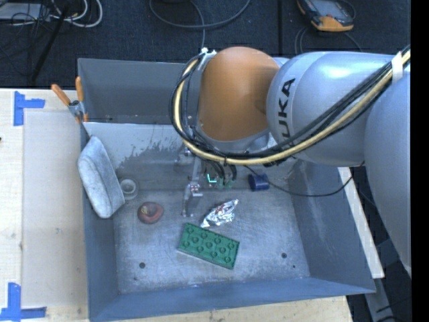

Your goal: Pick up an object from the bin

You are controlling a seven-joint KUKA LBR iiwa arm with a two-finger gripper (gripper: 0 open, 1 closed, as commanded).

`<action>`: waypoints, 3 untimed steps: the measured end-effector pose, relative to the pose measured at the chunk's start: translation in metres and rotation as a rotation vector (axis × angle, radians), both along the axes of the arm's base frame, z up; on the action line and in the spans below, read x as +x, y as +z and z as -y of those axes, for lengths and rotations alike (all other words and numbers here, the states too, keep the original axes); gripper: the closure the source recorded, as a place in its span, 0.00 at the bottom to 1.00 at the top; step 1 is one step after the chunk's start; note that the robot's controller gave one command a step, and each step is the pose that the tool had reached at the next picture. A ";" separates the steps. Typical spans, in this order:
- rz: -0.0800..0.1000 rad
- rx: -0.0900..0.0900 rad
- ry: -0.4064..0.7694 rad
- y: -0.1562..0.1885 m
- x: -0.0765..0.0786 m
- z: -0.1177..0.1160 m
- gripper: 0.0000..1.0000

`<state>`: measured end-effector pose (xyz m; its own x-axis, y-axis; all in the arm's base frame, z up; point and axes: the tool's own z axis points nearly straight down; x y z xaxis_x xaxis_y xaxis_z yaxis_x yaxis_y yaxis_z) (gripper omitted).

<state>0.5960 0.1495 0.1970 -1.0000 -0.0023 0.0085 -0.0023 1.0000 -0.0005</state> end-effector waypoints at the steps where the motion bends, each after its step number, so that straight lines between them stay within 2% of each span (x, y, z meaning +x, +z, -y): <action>1: 0.012 0.006 0.187 -0.121 -0.008 0.064 0.00; 2: 0.009 0.004 0.185 -0.120 -0.007 0.065 1.00; 3: 0.017 0.002 0.412 0.044 -0.006 0.060 1.00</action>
Offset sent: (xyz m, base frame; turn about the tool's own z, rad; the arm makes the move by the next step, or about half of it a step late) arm -0.0105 -0.0666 -0.1270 -0.1898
